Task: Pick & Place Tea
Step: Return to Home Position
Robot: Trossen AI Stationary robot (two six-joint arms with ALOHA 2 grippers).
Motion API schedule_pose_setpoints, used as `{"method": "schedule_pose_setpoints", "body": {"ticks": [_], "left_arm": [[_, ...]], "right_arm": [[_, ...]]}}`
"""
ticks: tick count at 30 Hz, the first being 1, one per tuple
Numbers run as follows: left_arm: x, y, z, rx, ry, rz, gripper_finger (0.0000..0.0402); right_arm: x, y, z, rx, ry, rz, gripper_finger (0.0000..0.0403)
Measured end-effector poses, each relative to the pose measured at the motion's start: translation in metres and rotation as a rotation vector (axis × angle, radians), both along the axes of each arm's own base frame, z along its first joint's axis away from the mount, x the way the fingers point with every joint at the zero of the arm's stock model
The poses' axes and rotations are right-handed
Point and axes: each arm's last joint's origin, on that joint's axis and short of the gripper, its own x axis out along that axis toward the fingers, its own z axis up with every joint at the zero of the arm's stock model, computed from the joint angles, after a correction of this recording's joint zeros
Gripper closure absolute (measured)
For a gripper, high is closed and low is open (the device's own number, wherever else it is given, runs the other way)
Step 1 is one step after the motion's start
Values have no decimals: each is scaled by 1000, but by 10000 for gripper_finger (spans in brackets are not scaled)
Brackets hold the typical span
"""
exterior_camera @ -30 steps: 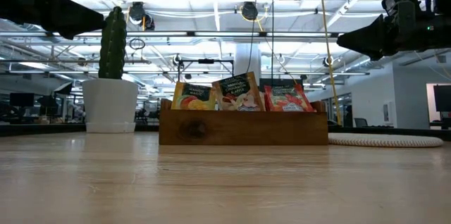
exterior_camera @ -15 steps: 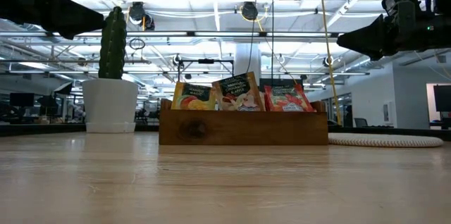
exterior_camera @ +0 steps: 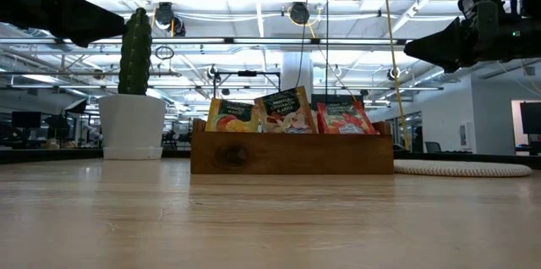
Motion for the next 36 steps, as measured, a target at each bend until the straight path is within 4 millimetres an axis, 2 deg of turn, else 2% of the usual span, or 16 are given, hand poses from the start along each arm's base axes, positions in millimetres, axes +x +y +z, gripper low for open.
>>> {"method": "schedule_pose_setpoints", "body": {"ticks": [11,26,36], "left_arm": [[0,0,0,0,0,0,245],[0,0,0,0,0,0,222],[0,0,0,0,0,0,235]], "right_arm": [[0,0,0,0,0,0,328],[0,0,0,0,0,0,328],[0,0,0,0,0,0,328]]}}
